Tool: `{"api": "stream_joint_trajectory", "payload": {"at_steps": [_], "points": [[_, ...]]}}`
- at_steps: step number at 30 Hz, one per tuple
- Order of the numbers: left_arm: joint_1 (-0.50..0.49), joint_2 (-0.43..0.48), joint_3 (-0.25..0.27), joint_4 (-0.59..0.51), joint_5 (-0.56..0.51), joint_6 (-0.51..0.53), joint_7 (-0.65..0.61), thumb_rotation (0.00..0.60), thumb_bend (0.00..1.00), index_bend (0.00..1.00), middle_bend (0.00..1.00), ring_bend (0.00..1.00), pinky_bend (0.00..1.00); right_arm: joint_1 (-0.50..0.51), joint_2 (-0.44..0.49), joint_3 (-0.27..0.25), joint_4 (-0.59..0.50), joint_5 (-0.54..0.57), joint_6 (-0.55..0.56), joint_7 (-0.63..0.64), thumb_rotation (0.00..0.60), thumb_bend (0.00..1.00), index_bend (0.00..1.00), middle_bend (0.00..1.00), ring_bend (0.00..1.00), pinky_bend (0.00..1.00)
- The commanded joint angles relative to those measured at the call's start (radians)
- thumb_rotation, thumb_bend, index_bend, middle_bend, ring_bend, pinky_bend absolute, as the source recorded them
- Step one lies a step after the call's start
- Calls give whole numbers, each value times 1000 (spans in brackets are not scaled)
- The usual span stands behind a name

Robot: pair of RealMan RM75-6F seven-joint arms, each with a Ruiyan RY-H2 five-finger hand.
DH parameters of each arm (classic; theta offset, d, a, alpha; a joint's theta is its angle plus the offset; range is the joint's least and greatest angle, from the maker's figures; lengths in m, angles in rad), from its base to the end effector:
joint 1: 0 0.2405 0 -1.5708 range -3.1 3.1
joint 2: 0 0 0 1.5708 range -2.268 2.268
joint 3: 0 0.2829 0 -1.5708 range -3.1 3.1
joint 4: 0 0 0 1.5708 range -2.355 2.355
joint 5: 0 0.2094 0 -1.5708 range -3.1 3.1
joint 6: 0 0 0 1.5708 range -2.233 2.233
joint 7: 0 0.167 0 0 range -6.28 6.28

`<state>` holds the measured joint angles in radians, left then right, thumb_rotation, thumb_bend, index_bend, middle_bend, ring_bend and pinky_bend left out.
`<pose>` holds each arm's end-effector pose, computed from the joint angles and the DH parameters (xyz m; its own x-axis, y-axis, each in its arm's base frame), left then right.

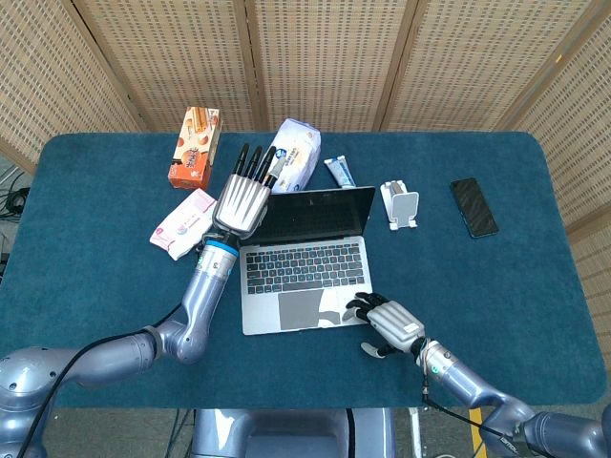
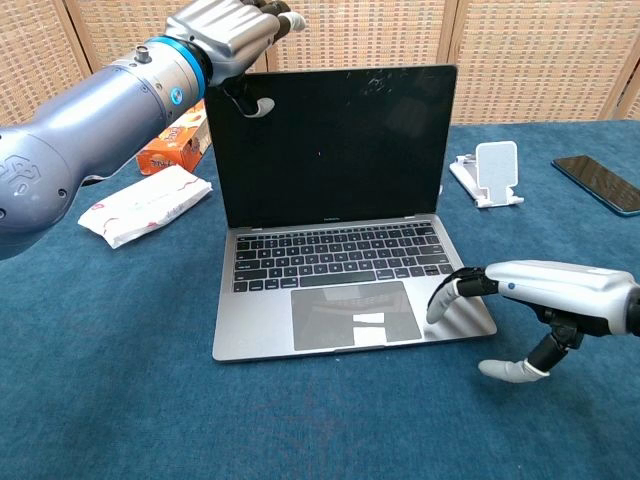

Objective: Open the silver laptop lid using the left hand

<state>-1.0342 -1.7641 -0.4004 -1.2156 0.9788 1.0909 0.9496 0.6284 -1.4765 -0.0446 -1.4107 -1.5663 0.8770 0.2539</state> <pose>-0.0362 0.4651 -0.0176 0.7184 -0.2186 0.6604 0.6000 -0.2856 -0.7473 -0.2259 -0.3055 -0.0441 0.3337 -0.5632 0.7560 -0.8938 -0.4438 0.0639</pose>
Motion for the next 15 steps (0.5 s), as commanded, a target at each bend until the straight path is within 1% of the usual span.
{"api": "stream_joint_trajectory", "payload": {"at_steps": [1, 12, 15], "points": [[-5, 2, 0, 8, -8, -1, 7, 536, 364, 0, 0, 0, 0, 0, 0, -1, 1, 2, 0, -1, 600, 414, 248, 179, 0, 96], [-14, 14, 7, 20, -27, 4, 20, 536, 364, 0, 0, 0, 0, 0, -1, 0, 1, 8, 4, -6, 600, 415, 248, 179, 0, 96], [-14, 20, 3, 7, -28, 8, 3, 538, 361, 0, 0, 0, 0, -1, 1, 0, -2, 7, 9, -7, 600, 414, 248, 179, 0, 96]]}}
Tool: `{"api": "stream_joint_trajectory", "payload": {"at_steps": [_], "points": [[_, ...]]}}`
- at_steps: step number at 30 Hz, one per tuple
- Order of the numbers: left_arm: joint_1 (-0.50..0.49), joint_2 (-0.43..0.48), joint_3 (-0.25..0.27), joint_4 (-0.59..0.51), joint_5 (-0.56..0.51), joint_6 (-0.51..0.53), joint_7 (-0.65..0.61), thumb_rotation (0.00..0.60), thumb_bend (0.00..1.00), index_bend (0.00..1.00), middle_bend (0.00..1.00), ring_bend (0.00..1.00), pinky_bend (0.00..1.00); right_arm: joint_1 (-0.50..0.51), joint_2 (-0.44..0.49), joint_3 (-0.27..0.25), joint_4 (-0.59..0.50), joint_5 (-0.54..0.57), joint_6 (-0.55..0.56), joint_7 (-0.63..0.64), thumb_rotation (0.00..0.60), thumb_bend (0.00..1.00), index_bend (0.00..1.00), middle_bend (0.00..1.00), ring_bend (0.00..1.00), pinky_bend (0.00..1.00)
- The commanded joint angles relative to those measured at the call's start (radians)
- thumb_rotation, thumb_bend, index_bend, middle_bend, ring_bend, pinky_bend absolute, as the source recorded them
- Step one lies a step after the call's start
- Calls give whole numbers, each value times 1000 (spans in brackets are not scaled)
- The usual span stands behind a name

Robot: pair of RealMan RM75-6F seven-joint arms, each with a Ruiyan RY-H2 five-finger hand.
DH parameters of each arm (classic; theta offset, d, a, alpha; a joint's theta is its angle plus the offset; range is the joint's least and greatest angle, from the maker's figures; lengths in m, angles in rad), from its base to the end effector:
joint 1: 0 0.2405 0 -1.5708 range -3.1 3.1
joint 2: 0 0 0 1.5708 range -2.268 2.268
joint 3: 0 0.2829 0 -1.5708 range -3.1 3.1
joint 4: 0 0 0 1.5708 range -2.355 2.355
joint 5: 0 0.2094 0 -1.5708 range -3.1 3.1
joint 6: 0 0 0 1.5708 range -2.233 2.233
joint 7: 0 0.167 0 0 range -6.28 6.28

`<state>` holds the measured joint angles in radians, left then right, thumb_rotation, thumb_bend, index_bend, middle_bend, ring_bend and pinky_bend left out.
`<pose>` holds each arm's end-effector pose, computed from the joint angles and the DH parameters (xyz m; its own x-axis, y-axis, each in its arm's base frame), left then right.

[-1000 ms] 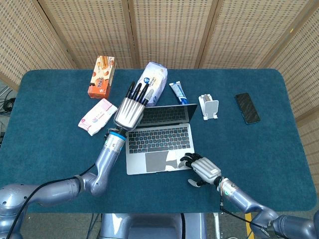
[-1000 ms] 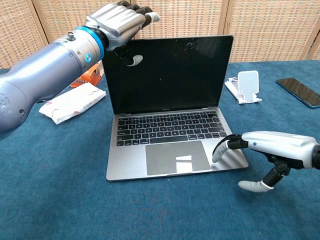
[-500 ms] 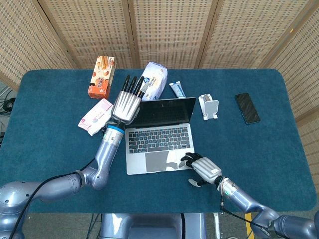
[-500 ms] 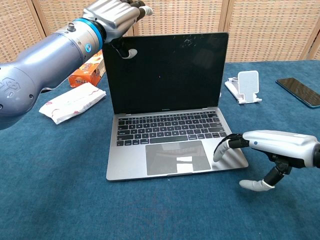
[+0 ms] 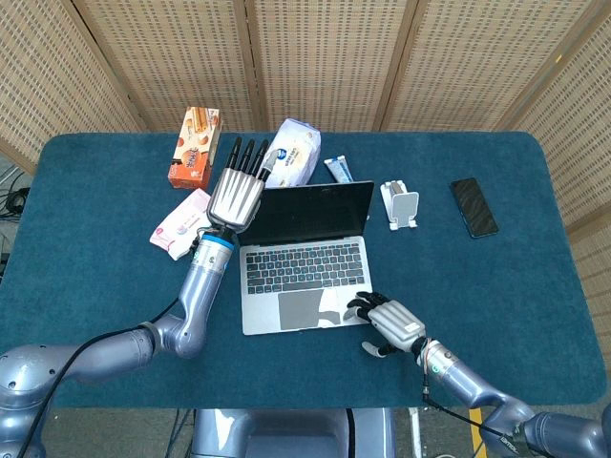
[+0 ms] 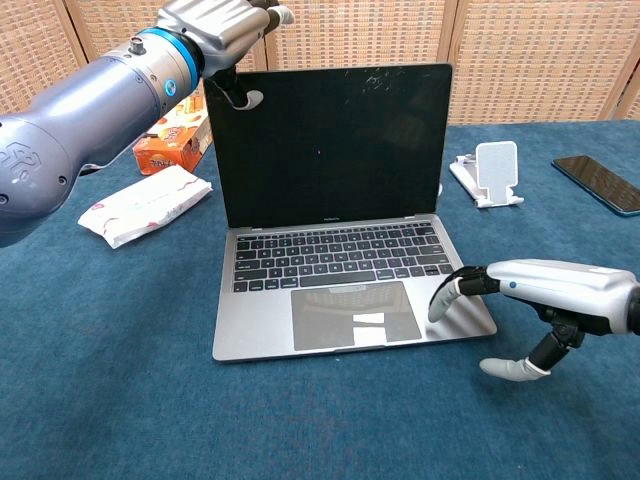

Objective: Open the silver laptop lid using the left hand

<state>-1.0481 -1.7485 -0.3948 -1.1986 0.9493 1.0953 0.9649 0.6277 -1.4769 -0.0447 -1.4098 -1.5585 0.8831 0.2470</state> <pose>-0.0398 0.4732 -0.0098 0.7381 -0.2228 0.6369 0.5865 -0.2549 -0.7688 -0.2264 -0.3064 -0.0432 0.3331 -0.5572 0.7606 -0.8948 -0.4412 0.0686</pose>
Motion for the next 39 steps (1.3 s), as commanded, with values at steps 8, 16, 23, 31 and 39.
{"api": "stream_joint_trajectory", "payload": {"at_steps": [8, 16, 23, 31, 39], "points": [[50, 62, 3, -154, 36, 38, -116, 544, 359, 0, 0, 0, 0, -16, 33, 15, -53, -38, 92, 33, 600, 414, 249, 179, 0, 100], [175, 227, 62, -440, 71, 126, -160, 547, 364, 0, 0, 0, 0, -47, 141, 39, -125, -53, 201, 33, 600, 414, 248, 179, 0, 101], [344, 438, 162, -655, 115, 214, -235, 547, 368, 0, 0, 0, 0, -115, 250, 57, -180, 1, 292, -28, 600, 414, 248, 179, 0, 101], [584, 579, 345, -656, 325, 381, -474, 547, 368, 0, 0, 0, 0, -214, 308, 73, -176, 100, 386, -99, 600, 414, 249, 179, 0, 101], [768, 604, 452, -574, 437, 525, -677, 547, 367, 0, 0, 0, 0, -295, 300, 85, -133, 163, 473, -195, 600, 414, 249, 179, 0, 101]]}}
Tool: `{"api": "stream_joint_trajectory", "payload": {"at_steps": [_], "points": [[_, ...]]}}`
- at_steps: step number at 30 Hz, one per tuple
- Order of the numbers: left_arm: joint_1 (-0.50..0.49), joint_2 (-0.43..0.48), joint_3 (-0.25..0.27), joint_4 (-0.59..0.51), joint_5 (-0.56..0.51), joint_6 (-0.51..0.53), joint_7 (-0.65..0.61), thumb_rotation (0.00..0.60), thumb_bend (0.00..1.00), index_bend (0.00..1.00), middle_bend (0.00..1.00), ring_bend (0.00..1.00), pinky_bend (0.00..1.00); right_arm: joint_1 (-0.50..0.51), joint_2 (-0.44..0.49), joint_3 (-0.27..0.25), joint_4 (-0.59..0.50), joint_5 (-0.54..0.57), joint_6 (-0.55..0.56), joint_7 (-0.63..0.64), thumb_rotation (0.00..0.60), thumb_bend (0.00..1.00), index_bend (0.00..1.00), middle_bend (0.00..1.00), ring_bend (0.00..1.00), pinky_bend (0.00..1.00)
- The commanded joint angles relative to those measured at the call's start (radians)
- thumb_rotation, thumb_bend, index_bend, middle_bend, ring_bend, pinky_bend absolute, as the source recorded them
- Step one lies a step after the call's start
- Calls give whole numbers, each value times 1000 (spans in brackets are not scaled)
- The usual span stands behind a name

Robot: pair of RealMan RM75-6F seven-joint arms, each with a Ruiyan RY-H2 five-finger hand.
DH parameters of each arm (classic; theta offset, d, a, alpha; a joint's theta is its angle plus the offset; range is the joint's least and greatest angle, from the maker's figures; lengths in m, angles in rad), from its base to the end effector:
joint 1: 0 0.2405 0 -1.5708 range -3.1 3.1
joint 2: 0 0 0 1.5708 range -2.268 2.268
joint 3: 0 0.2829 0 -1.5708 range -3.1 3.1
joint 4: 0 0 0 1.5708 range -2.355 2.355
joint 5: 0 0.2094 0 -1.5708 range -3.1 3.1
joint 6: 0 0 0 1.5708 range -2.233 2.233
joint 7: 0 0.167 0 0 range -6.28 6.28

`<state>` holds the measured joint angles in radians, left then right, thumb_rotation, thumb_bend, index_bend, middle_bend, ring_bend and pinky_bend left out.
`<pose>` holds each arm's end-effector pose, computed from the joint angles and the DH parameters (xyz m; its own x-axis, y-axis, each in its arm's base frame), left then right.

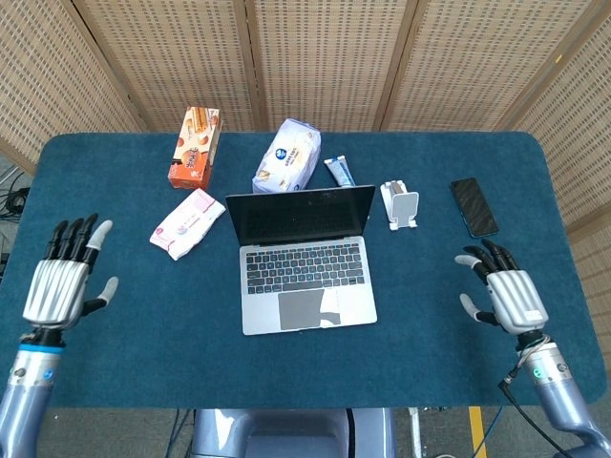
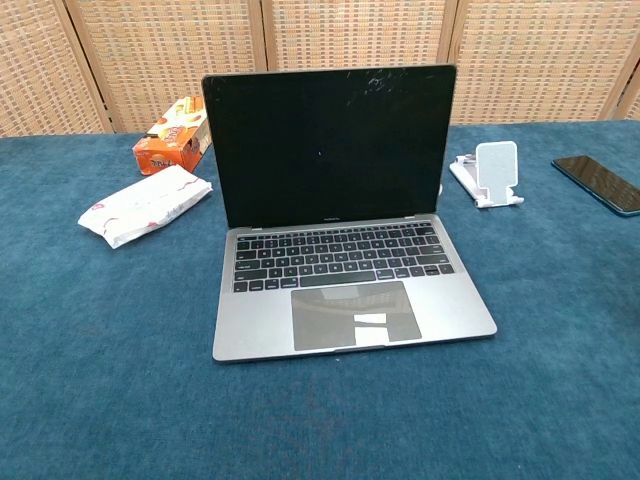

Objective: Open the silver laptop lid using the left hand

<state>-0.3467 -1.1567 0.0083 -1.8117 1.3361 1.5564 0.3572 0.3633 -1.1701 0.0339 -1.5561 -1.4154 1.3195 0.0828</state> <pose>-0.2598 0.2646 0.1512 0.4985 -0.0710 0.8640 0.8599 -0.0853 -0.5032 -0.2977 -0.2932 0.1365 0.3349 -0.0857 0.9384 -0.9329 -0.1704 0.3173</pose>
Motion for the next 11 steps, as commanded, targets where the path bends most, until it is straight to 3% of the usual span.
{"api": "stream_joint_trajectory", "payload": {"at_steps": [1, 5, 11], "points": [[84, 7, 59, 47, 59, 76, -88, 546, 368, 0, 0, 0, 0, -40, -10, 7, 14, 25, 49, -39, 600, 414, 249, 179, 0, 101], [157, -12, 112, 80, 95, 108, -140, 547, 368, 0, 0, 0, 0, -82, -27, 7, 18, 37, 100, -82, 600, 414, 248, 179, 0, 101], [219, -18, 127, 109, 110, 136, -165, 546, 368, 0, 0, 0, 0, -124, -40, 12, 15, 45, 144, -107, 600, 414, 248, 178, 0, 101]]}}
